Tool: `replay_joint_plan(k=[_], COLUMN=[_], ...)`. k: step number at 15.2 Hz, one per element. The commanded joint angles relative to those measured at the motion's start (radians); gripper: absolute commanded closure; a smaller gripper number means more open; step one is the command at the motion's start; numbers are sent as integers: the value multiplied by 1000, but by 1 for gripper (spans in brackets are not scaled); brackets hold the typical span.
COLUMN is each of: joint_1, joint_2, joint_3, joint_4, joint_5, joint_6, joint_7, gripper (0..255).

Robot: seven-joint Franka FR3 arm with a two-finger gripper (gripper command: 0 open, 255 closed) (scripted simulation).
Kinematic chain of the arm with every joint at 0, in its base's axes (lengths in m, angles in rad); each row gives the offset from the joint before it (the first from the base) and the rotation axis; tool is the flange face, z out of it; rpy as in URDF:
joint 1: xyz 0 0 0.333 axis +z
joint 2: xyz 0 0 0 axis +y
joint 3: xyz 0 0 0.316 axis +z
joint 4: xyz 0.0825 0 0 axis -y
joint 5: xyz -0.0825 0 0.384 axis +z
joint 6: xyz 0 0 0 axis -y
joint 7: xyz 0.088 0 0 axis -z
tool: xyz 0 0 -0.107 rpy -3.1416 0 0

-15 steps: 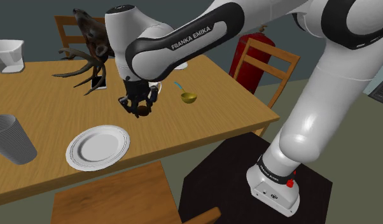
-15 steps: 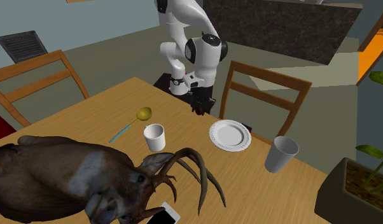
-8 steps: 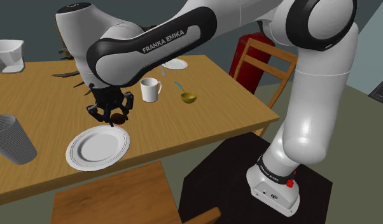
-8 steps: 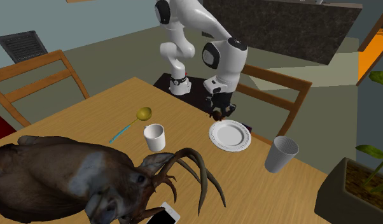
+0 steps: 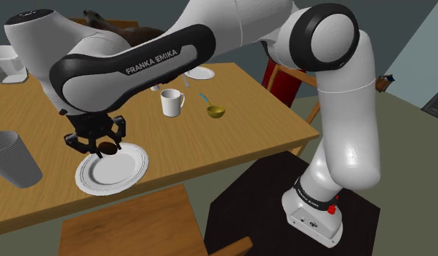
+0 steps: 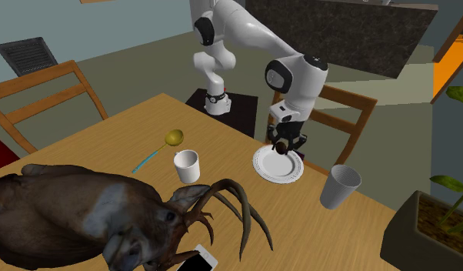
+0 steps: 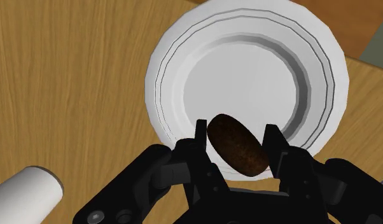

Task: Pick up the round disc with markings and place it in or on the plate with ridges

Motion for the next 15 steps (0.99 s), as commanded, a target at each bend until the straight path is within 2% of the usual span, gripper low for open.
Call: replay_joint_plan(k=[1, 10, 15], joint_1=[1, 6, 6], joint_2=[11, 56, 56], joint_3=[-4, -21, -21], joint_4=[-8, -60, -60], joint_5=[-6, -35, -35], joint_6=[17, 107, 107], joint_7=[4, 28, 28], gripper=[255, 255, 255])
